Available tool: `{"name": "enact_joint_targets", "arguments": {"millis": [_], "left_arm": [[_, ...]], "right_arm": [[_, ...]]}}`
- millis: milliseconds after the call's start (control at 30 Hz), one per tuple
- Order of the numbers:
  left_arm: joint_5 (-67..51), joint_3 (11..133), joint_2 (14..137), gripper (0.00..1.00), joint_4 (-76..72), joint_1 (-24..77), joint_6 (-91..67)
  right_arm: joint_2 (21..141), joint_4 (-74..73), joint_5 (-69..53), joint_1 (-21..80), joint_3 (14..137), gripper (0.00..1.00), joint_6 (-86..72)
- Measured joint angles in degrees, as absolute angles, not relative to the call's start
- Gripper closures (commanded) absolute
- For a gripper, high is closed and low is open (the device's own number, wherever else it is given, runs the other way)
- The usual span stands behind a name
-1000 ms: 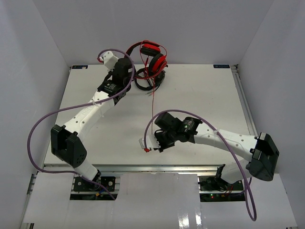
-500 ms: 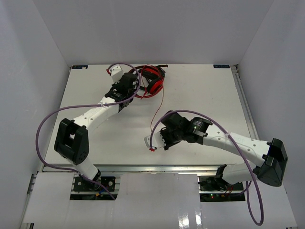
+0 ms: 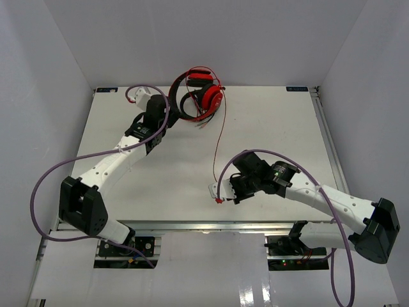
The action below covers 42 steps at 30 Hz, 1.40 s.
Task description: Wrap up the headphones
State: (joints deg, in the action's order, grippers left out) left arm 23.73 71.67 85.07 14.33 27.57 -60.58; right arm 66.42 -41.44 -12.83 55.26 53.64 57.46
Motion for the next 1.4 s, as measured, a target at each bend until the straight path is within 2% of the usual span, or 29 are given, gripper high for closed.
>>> {"name": "enact_joint_targets", "arguments": {"millis": [433, 633, 867, 1100, 1400], "left_arm": [[16.75, 71.55, 80.05, 1.00, 13.13, 25.30, -67.75], [11.29, 67.27, 77.88, 1.00, 9.44, 21.98, -69.38], [1.82, 60.22, 74.00, 1.00, 6.26, 18.35, -71.56], [-6.89, 58.08, 69.66, 1.00, 5.04, 17.13, -71.30], [-20.55, 57.17, 60.88, 1.00, 10.02, 15.02, -60.93]], "right_arm": [[64.81, -41.50, -15.97, 53.65, 50.75, 0.92, 57.47], [62.15, -40.10, -16.63, 50.57, 48.94, 0.92, 57.60], [58.01, -37.47, -20.26, 38.12, 46.23, 0.92, 58.88], [60.78, -34.40, -27.09, 21.88, 46.60, 0.92, 58.59], [63.44, -28.03, -35.10, 4.59, 47.35, 0.92, 52.76]]}}
